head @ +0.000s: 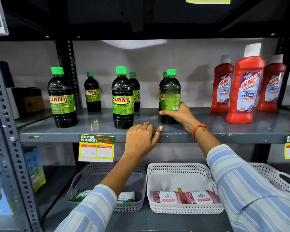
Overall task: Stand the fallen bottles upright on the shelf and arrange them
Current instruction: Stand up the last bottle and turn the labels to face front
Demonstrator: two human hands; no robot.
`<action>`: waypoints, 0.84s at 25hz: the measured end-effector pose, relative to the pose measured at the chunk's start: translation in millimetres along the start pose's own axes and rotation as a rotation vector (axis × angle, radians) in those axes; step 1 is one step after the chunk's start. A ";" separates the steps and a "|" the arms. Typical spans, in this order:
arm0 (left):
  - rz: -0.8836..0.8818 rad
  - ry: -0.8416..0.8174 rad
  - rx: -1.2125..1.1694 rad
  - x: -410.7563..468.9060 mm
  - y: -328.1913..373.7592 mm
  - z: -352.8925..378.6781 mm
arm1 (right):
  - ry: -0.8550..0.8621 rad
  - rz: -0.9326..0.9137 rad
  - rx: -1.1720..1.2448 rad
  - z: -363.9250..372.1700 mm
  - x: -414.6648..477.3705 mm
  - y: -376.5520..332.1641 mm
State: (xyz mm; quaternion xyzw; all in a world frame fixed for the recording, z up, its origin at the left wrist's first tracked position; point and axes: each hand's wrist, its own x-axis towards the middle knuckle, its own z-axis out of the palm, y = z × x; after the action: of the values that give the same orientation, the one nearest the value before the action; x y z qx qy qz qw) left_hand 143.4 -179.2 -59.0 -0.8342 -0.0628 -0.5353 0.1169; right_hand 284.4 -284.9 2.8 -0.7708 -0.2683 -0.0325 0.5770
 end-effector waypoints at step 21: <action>-0.006 0.020 -0.012 0.2 -0.8 3.4 | -0.089 -0.095 -0.034 0.9 -11.7 -12.7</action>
State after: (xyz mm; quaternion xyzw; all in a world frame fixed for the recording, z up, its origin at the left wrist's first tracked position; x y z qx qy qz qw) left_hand 146.3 -177.5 -60.0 -0.8294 -0.0610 -0.5442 0.1106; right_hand 268.4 -286.2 9.3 -0.7676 -0.3294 -0.0302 0.5490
